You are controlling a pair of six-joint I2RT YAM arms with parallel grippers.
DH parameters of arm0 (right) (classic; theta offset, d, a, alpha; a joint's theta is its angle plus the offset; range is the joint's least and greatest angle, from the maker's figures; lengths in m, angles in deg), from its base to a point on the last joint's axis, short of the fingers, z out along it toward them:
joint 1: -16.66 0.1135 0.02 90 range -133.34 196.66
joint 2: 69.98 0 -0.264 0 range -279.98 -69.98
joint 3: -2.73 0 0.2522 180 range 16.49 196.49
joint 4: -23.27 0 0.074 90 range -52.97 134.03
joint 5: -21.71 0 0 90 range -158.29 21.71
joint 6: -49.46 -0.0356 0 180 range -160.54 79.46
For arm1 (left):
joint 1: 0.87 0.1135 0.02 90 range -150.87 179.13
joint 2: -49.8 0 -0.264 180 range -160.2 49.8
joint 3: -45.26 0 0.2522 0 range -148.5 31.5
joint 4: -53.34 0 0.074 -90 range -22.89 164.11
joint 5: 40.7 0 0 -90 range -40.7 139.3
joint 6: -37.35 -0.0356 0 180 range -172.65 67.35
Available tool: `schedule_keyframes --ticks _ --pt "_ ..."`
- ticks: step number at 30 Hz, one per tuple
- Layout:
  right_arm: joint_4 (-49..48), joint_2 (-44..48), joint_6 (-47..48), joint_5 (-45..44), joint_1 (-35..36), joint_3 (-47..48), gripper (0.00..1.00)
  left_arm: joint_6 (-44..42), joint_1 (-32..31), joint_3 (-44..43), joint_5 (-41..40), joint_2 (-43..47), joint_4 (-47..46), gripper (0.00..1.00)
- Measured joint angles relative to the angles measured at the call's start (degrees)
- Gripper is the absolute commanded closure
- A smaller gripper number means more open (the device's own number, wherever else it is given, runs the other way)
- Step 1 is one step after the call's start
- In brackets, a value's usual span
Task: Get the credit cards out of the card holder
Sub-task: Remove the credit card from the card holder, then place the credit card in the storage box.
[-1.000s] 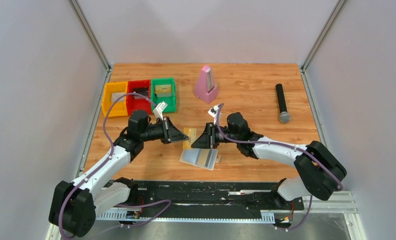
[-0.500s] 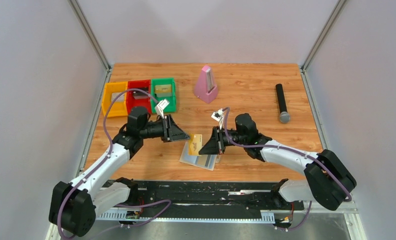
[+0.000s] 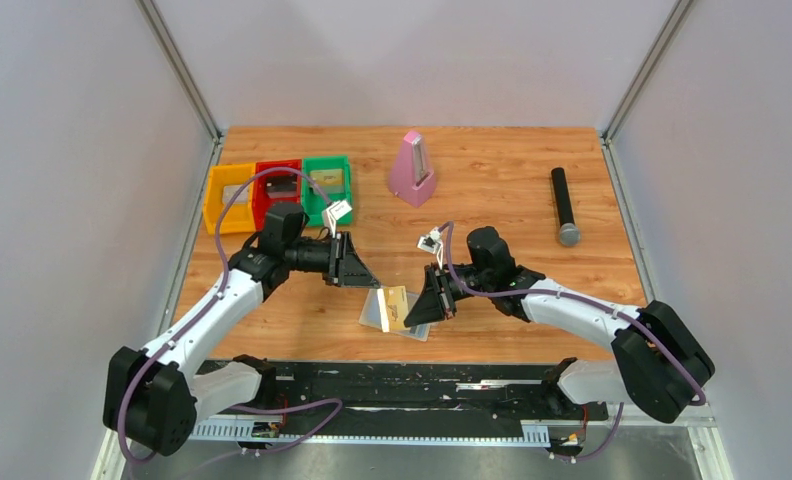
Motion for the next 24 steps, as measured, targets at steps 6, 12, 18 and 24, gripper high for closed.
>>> schedule_keyframes --ticks 6,12,18,24 --pt "-0.02 0.0 -0.04 1.31 0.0 0.0 1.0 -3.1 -1.2 -1.05 0.31 -1.38 3.58 0.61" --pt "0.0 -0.17 -0.07 1.64 0.0 0.5 1.0 -4.44 -2.58 -1.38 0.55 -2.69 4.33 0.94" --pt "0.39 -0.33 -0.11 0.9 -0.04 0.61 0.69 -4.98 -2.64 -2.16 0.85 -3.1 4.96 1.0" --pt "3.52 1.38 -0.61 -4.63 -0.07 1.16 0.27 -4.66 -2.47 -2.64 -2.56 -3.1 5.25 1.0"
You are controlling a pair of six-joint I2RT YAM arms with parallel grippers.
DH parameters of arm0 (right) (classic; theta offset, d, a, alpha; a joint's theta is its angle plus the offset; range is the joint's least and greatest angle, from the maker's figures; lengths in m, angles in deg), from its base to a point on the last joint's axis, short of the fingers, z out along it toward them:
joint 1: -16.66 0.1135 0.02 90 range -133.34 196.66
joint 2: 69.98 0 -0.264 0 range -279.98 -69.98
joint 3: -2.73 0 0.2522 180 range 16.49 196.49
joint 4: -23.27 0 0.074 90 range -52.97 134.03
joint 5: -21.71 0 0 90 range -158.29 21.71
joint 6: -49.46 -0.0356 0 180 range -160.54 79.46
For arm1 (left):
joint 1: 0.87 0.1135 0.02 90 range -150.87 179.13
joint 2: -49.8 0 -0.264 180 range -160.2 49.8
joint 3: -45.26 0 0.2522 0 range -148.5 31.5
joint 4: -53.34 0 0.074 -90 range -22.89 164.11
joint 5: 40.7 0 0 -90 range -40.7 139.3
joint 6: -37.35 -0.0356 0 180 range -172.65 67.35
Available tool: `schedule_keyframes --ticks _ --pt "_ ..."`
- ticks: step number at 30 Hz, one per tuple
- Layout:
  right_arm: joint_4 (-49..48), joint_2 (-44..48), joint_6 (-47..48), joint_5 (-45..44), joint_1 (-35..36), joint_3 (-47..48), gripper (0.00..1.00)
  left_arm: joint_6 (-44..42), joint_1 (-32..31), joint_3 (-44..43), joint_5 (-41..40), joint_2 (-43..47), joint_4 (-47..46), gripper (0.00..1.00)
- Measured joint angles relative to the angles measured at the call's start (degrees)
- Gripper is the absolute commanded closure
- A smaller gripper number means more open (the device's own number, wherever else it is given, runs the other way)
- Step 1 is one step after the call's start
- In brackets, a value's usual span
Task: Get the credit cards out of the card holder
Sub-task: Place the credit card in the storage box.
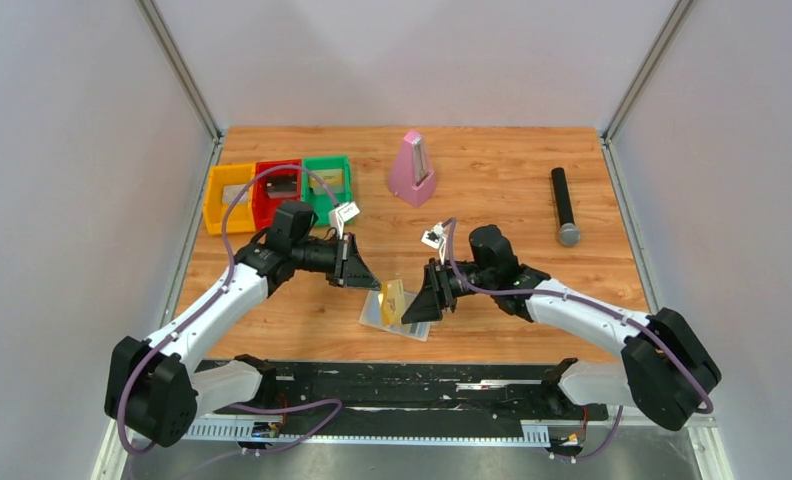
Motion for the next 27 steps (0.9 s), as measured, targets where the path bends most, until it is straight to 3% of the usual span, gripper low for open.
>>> schedule_keyframes --ticks 2,4,14,19,27 --pt "1.03 2.16 -0.07 -2.47 0.0 0.02 0.08 0.61 0.61 -0.02 -1.05 0.0 -0.09 1.0" --pt "1.97 4.59 -0.37 -4.5 0.0 0.04 0.0 1.75 1.77 -0.24 -2.49 0.0 -0.37 1.0" --pt "5.9 13.9 -1.11 -13.31 0.0 0.9 0.0 11.23 15.21 -2.56 -12.31 -0.63 -8.5 1.0" --pt "6.47 14.67 -2.05 -15.76 0.0 0.9 0.0 18.16 21.94 -3.13 -17.81 -5.81 -16.68 1.0" --pt "6.49 13.35 -2.82 -17.0 0.0 1.09 0.0 27.85 25.42 -3.52 -31.5 -14.6 -31.3 1.0"
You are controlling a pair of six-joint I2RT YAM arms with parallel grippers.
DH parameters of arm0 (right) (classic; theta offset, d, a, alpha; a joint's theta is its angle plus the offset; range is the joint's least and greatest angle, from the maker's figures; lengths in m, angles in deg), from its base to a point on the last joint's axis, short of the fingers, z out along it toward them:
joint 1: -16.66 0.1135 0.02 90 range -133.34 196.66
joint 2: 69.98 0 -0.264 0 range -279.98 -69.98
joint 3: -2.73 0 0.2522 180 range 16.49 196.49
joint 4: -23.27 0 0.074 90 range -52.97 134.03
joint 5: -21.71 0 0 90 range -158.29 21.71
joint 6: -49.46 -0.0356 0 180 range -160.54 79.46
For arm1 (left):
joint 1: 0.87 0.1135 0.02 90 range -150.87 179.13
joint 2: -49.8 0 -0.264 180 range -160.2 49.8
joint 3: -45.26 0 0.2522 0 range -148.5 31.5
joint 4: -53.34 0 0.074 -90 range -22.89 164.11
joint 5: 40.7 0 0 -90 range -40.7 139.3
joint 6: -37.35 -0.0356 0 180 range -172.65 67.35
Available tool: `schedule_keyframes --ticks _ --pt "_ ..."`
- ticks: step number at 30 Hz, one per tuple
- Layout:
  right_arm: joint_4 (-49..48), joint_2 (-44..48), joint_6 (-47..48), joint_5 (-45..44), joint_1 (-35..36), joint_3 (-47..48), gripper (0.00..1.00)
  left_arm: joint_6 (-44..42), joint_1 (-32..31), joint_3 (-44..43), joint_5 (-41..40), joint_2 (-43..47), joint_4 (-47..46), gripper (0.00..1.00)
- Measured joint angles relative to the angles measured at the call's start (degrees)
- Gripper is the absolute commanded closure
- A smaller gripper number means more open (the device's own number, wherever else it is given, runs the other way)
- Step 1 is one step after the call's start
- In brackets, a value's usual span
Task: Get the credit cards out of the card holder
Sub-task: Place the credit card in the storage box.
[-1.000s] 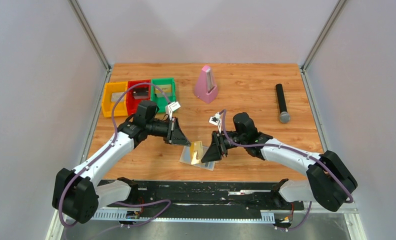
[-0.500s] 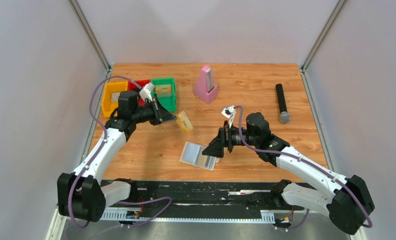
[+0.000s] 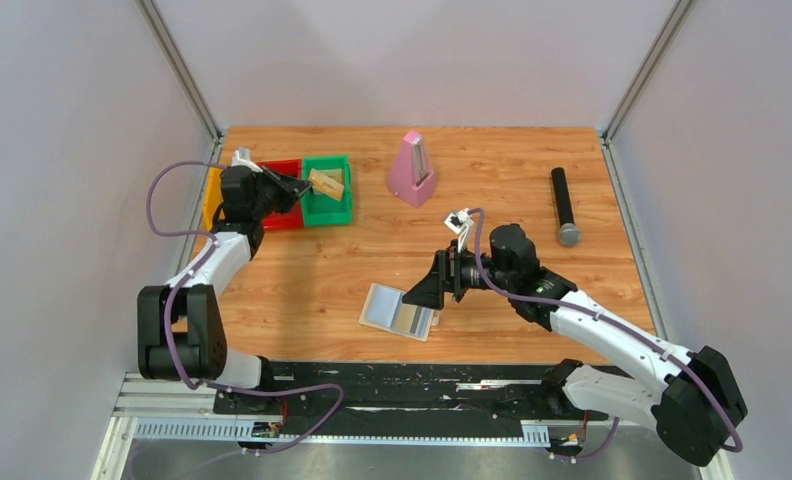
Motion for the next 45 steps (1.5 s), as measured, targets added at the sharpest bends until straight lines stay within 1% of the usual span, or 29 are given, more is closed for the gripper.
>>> schedule_keyframes --ticks 3,7,11,18,31,39,41,45 --pt "0.0 -1.49 -0.04 -0.31 0.0 0.39 0.0 2.84 0.07 -0.02 -5.6 -3.5 -4.59 1.0" --pt "0.0 -2.95 -0.04 -0.5 0.0 0.7 0.0 5.35 0.07 -1.16 -10.49 -8.79 -8.92 1.0" --pt "0.07 -4.74 0.0 -0.52 0.0 1.68 0.0 6.88 0.07 -3.61 -12.68 -14.45 -13.29 1.0" --pt "0.09 -7.8 0.13 -0.5 0.0 3.8 0.0 8.46 0.0 -8.17 -13.77 -22.88 -19.65 1.0" --pt "0.11 -10.62 0.42 -0.35 -1.2 4.33 0.0 8.11 -3.69 -9.35 -16.72 -26.95 -22.64 1.0" --pt "0.11 -10.6 0.57 -0.24 -2.43 4.33 0.0 6.93 -3.91 -9.44 -18.86 -28.33 -22.8 1.0" --pt "0.11 -10.6 0.59 -0.22 -2.64 4.33 0.0 6.58 -4.02 -10.01 -19.19 -28.92 -22.82 0.98" --pt "0.11 -10.62 0.57 -0.09 -2.93 4.33 0.0 6.1 -4.5 -10.95 -19.28 -30.01 -22.84 0.91"
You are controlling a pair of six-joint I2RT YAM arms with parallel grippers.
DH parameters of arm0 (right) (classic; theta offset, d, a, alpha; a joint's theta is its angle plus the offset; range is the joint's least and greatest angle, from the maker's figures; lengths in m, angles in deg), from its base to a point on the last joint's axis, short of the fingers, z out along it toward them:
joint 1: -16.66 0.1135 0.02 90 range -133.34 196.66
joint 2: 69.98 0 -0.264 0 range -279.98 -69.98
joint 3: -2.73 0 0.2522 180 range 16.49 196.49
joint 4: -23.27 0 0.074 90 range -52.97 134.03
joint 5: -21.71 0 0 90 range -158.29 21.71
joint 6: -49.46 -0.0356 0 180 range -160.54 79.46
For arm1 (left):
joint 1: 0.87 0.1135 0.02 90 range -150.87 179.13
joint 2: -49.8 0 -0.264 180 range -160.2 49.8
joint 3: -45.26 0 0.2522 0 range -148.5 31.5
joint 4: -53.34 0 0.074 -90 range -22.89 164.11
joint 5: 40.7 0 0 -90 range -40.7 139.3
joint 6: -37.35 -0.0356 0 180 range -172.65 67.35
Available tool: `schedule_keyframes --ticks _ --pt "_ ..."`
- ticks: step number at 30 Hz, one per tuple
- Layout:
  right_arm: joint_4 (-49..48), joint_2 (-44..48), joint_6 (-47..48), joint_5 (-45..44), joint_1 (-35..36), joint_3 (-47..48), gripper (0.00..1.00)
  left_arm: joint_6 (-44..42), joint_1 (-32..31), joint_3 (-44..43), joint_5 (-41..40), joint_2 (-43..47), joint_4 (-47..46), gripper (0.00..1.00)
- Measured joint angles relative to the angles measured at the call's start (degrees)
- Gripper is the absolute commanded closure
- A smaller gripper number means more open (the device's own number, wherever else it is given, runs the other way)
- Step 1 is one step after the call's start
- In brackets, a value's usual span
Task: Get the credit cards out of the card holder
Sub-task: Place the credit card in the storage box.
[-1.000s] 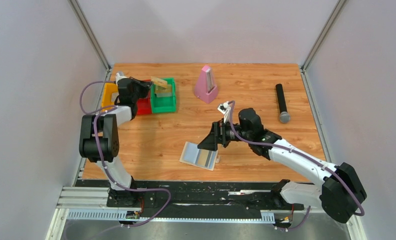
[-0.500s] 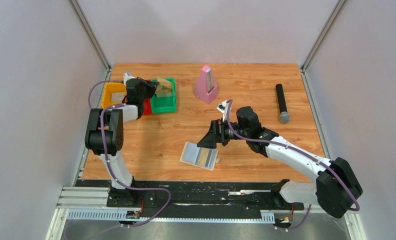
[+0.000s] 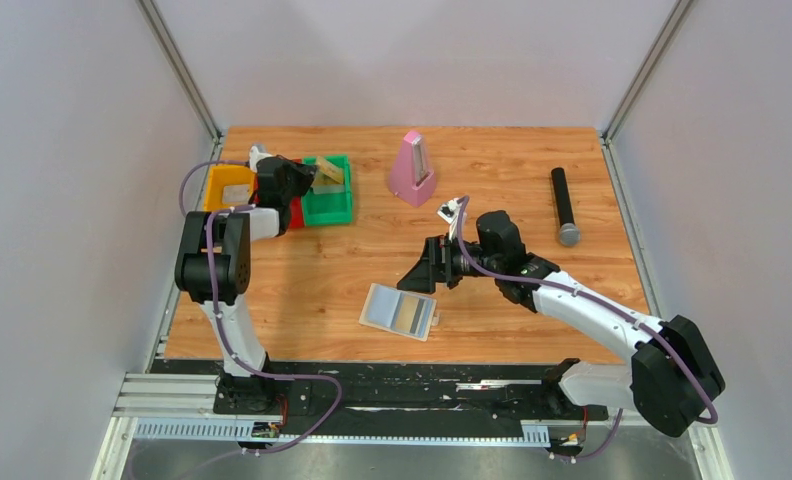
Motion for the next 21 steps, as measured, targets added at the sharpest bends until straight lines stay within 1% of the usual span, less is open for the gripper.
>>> schedule_keyframes --ticks 2,8,10,11,13,21 --pt "0.0 0.0 0.0 0.24 -0.09 0.0 0.0 -0.24 -0.26 -0.28 -0.26 -0.5 0.0 0.88" --pt "0.0 0.0 0.0 0.44 -0.59 0.02 0.0 -0.7 -0.46 -0.35 -0.44 -1.33 0.02 0.86" --pt "0.0 -0.09 0.0 0.57 -0.72 0.04 0.0 -0.85 -0.46 -0.35 -0.59 -1.36 0.02 0.89" --pt "0.0 -0.13 0.0 0.68 -0.76 0.04 0.0 -0.85 -0.48 -0.35 -0.61 -1.36 0.02 0.94" --pt "0.0 -0.17 0.0 0.85 -0.83 0.09 0.0 -0.9 -0.48 -0.35 -0.61 -1.36 0.07 1.0" --pt "0.02 -0.52 -0.02 1.4 -1.07 0.72 0.0 0.48 -0.55 -0.33 -1.07 -1.36 0.11 1.0"
